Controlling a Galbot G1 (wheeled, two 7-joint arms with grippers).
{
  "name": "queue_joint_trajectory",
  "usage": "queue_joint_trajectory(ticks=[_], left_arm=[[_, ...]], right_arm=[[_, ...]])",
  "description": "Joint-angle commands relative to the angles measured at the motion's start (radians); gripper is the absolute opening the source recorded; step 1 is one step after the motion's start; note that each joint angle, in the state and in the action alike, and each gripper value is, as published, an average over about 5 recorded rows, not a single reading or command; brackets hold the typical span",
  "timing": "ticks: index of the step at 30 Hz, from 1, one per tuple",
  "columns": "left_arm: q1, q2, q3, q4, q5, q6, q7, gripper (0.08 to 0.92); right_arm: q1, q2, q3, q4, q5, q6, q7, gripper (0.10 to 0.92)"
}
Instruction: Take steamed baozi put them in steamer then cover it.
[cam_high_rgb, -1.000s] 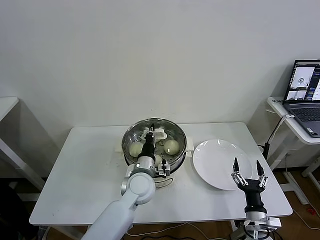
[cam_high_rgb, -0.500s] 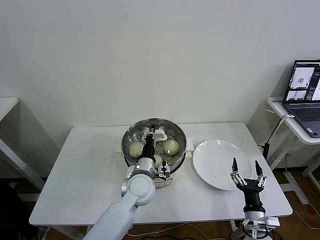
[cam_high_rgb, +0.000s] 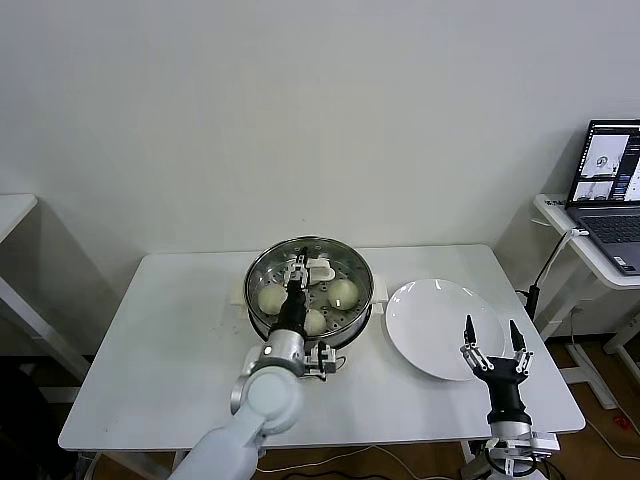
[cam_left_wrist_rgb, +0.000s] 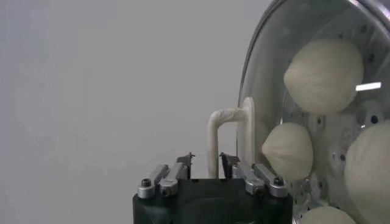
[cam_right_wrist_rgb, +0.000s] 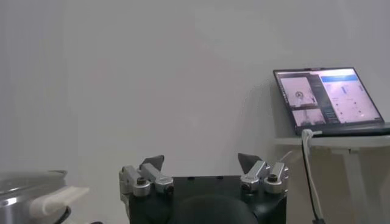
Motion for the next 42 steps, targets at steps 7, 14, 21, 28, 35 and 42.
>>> queue_joint_trajectory(ticks=[7, 14, 21, 28, 35, 42], left_arm=[[0.366, 0.168, -0.213, -0.453, -0.295, -0.076, -0.139, 0.804], [0.565, 0.050, -0.580, -0.468, -0.972, -0.362, -0.319, 0.822], [0.608, -0.116, -0.815, -0.348, -1.168, -0.495, -0.274, 0.823], [0.644, -0.144, -0.851, -0.280, -1.201, -0.562, -0.240, 0.823], [0.667, -0.176, -0.865, -0.291, -1.215, -0.570, -0.224, 0.823], [0.670, -0.174, -0.853, -0.291, -1.214, -0.570, -0.221, 0.823]], right_arm=[[-0.001, -0.013, -0.002, 0.030, 0.005, -0.020, 0.003, 0.823], [-0.014, -0.022, 0.002, 0.096, 0.003, -0.118, 0.016, 0.823], [-0.013, -0.022, -0.002, 0.131, -0.010, -0.157, 0.017, 0.823], [-0.018, -0.019, -0.009, 0.157, -0.017, -0.159, 0.017, 0.823], [-0.019, -0.016, -0.011, 0.170, -0.024, -0.160, 0.018, 0.823], [-0.021, -0.016, -0.010, 0.173, -0.032, -0.156, 0.020, 0.823]])
